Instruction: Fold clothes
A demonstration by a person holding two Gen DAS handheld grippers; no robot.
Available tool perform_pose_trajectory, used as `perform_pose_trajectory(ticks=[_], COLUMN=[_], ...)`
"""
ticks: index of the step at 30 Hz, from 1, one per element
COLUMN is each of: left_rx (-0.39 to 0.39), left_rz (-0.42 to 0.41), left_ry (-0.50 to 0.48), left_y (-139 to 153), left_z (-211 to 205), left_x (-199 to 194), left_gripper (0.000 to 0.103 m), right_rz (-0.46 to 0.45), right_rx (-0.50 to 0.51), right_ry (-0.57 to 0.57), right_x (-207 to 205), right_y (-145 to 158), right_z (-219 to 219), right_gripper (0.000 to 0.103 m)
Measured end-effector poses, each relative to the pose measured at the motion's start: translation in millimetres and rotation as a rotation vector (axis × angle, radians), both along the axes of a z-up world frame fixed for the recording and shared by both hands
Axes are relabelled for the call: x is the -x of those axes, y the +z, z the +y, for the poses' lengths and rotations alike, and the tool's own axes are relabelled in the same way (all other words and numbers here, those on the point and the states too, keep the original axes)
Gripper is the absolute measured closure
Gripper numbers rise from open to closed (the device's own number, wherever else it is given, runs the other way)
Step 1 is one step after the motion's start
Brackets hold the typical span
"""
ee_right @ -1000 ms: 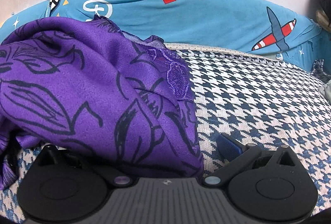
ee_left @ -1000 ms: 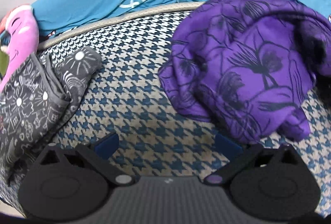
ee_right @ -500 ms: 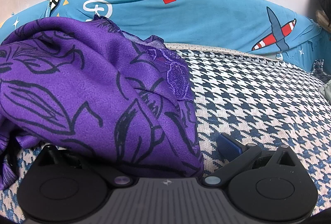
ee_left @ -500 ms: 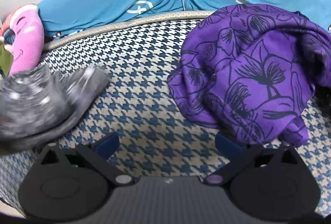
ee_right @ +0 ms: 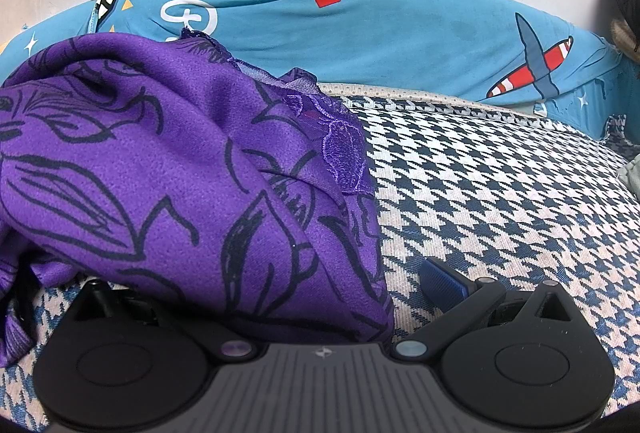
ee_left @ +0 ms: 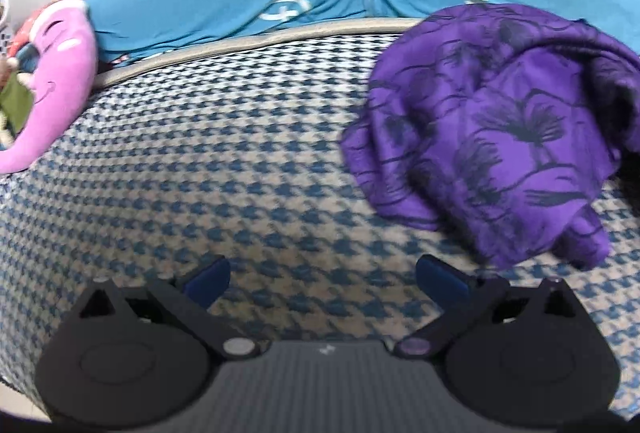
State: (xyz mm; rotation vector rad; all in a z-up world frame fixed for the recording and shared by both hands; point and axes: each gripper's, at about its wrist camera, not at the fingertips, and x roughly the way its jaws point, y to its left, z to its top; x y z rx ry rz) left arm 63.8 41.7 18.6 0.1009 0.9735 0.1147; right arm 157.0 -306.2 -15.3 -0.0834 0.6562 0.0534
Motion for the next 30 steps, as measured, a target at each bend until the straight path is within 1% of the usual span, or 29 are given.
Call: perform_pose_trajectory(ticks=[3, 6, 10, 18, 22, 26, 30], left_rx=[-0.002, 0.019, 0.023, 0.027, 0.031, 0.027, 0.051], left_rz=[-0.007, -0.012, -0.034, -0.053, -0.055, -0.047, -0.04], left_ry=[0.005, 0.0, -0.027, -0.078, -0.099, -0.104, -0.081], left_y=[0, 3, 6, 17, 17, 14, 14], left_z=[5, 6, -1, -12, -13, -15, -11], left_x=[4, 9, 14, 27, 28, 28, 23], left_gripper=[0.0, 0.0, 0.0, 0.0, 0.0, 0.0, 0.0], right_rz=[0.0, 0.0, 0.0, 0.0, 0.0, 0.0, 0.0], right_rx=[0.0, 0.0, 0.0, 0.0, 0.0, 0.0, 0.0], right_ry=[0.0, 0.0, 0.0, 0.0, 0.0, 0.0, 0.0], right_x=[0, 0, 0, 0, 0, 0, 0], right_y=[0, 0, 0, 0, 0, 0, 0], right_z=[0, 0, 0, 0, 0, 0, 0], right_gripper=[0.0, 0.0, 0.0, 0.0, 0.0, 0.0, 0.0])
